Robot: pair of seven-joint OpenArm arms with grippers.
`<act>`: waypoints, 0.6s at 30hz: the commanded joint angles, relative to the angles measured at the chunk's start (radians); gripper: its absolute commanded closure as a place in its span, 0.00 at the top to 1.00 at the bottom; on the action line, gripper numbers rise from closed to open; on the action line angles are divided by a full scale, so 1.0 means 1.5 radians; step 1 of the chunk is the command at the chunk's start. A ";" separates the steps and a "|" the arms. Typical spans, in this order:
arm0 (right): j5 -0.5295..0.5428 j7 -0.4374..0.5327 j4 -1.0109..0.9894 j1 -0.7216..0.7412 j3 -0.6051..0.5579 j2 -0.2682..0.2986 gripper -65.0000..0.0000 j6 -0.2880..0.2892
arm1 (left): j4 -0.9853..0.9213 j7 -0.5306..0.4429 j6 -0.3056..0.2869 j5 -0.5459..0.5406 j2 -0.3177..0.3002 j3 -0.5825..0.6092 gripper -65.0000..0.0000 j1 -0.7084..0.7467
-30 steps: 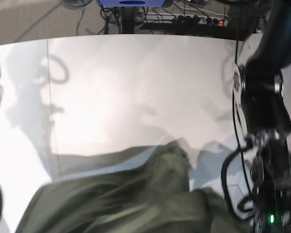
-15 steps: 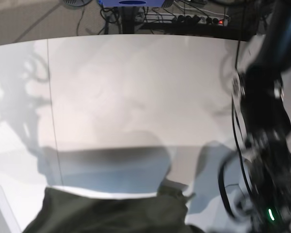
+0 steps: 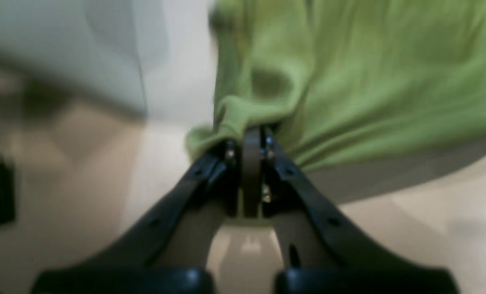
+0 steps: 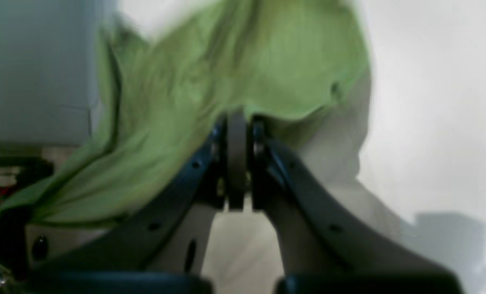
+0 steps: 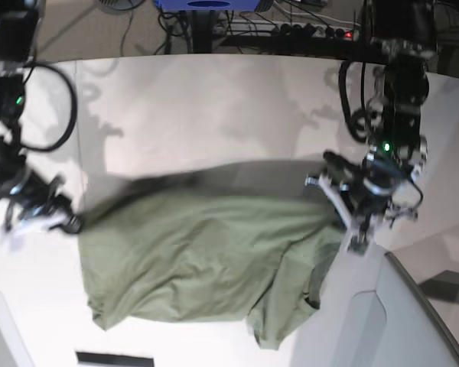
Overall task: Layout the t-shirt on the table in an organized manner, then fold the t-shirt properly
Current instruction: 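Lay the shirt flat by lowering both grippers while holding its edge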
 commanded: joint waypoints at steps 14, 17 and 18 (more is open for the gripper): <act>0.006 0.025 0.015 -0.117 0.006 0.019 0.00 0.006 | -0.090 -0.121 0.008 -0.003 0.006 -0.073 0.00 0.152; 0.006 0.025 0.015 -0.133 0.006 0.019 0.00 0.006 | -0.088 -0.123 0.008 -0.003 0.018 -0.125 0.00 0.167; 0.006 0.025 0.015 -0.135 0.006 0.019 0.00 0.006 | -0.091 -0.123 0.008 -0.003 0.021 -0.137 0.00 0.172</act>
